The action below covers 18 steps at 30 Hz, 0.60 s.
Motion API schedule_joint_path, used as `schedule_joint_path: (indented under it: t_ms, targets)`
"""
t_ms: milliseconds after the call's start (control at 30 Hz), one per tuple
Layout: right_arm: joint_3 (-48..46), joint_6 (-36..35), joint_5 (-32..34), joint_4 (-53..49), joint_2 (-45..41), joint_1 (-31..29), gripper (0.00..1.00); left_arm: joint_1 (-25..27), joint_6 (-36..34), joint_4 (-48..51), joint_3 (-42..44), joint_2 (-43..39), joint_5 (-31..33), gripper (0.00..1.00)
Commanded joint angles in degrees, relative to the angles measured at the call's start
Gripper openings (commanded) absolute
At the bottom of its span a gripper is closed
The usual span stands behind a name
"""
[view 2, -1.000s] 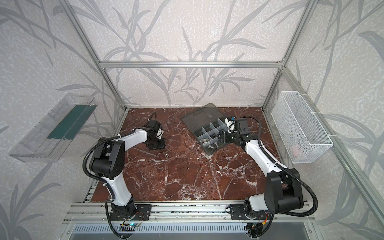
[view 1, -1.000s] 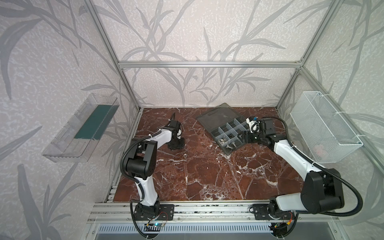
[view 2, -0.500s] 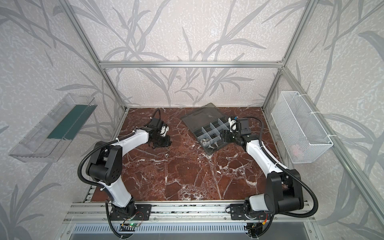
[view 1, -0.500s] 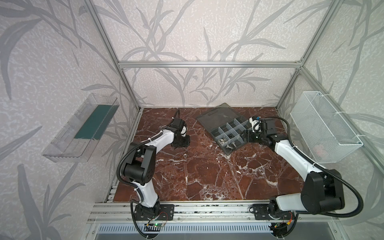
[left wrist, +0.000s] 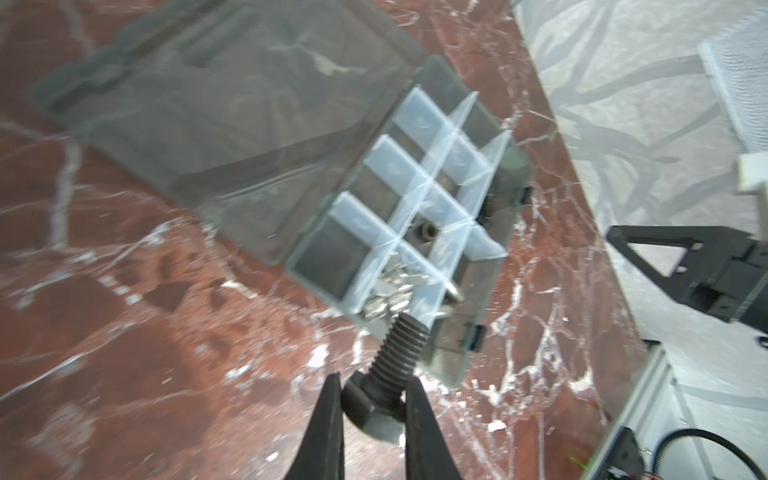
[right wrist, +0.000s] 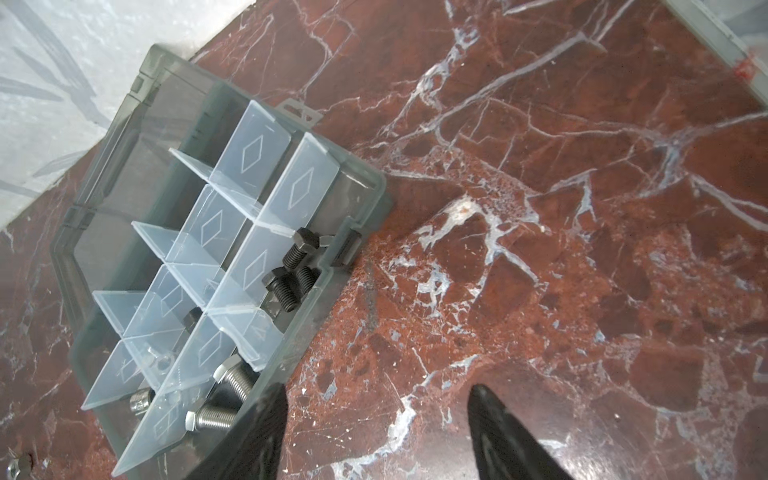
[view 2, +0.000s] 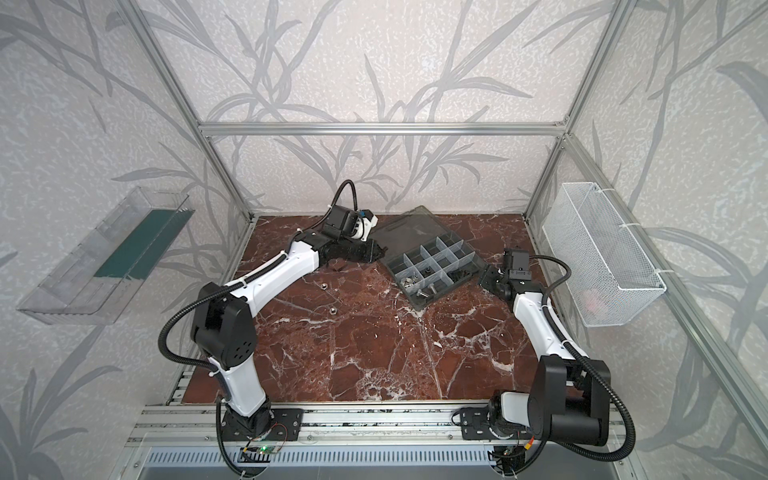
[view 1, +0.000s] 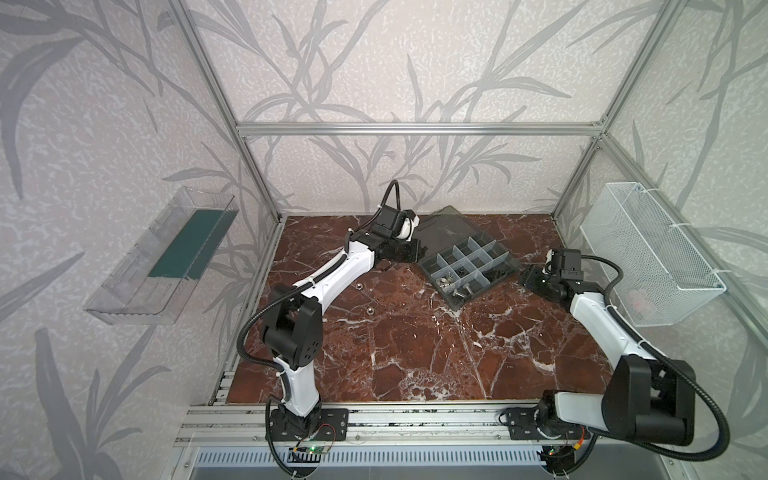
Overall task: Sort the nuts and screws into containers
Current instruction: 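Carry the bolt with the left gripper to the organizer while the right arm moves aside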
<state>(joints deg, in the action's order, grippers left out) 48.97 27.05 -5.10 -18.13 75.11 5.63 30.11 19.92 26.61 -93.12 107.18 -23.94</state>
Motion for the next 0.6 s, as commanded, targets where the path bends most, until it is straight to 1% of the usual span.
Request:
schedule_joint_path:
  t_ms: [0, 133, 267, 567]
  targets:
    - [-1.2, 1.9, -1.0, 1.6, -1.9, 1.2, 0.70, 2.7, 1.5, 0.0, -5.1, 4.6, -2.9, 0.00]
    - [-2.5, 1.8, -2.1, 2.4, -2.4, 2.3, 0.70, 5.8, 3.4, -1.3, -11.5, 9.8, -5.3, 0.00]
    - [-3.5, 1.1, -2.8, 2.6, -3.1, 3.1, 0.70, 8.4, 4.9, -3.1, -16.5, 14.3, -6.2, 0.00]
    - [-5.2, 0.0, -2.6, 1.5, -5.6, 4.5, 0.70, 12.1, 7.7, -8.9, -21.0, 20.4, -6.3, 0.00]
